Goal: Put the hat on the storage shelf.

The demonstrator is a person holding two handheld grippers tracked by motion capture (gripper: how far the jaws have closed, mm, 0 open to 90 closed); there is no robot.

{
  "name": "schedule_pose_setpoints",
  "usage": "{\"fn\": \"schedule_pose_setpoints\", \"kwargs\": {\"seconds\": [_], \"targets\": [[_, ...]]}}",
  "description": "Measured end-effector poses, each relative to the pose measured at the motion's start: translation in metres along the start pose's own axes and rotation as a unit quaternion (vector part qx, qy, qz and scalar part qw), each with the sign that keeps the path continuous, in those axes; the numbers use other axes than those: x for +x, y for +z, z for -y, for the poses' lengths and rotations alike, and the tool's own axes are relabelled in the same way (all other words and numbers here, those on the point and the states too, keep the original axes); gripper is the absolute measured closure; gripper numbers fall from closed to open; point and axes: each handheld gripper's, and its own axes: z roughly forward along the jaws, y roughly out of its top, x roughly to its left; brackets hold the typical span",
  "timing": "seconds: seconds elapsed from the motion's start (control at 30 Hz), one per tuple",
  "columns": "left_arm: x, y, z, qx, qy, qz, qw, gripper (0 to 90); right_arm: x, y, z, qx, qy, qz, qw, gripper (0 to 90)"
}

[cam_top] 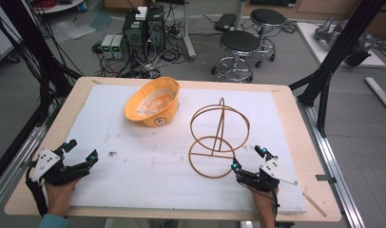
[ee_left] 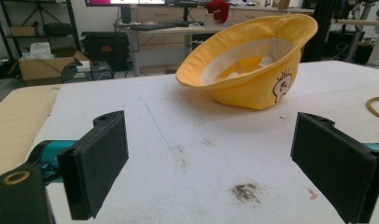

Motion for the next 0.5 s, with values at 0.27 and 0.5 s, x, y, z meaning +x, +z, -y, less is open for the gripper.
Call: {"fn": "schedule_pose_setpoints", "kwargs": {"seconds": [0.27, 0.5], "targets": [[-0.0001, -0.0001, 0.0, -0.001, -0.003, -0.002, 1.0, 11.4, -0.0003, -0.0001, 0.0001, -0.001, 0.001, -0.001, 1.0, 9.6], [0.0001, -0.0001, -0.0001, -0.002, -0.003, -0.002, 1.0, 11.3, -0.0002, -0.0001, 0.0001, 0.0, 0.0, -0.001, 1.0, 9.6]]}}
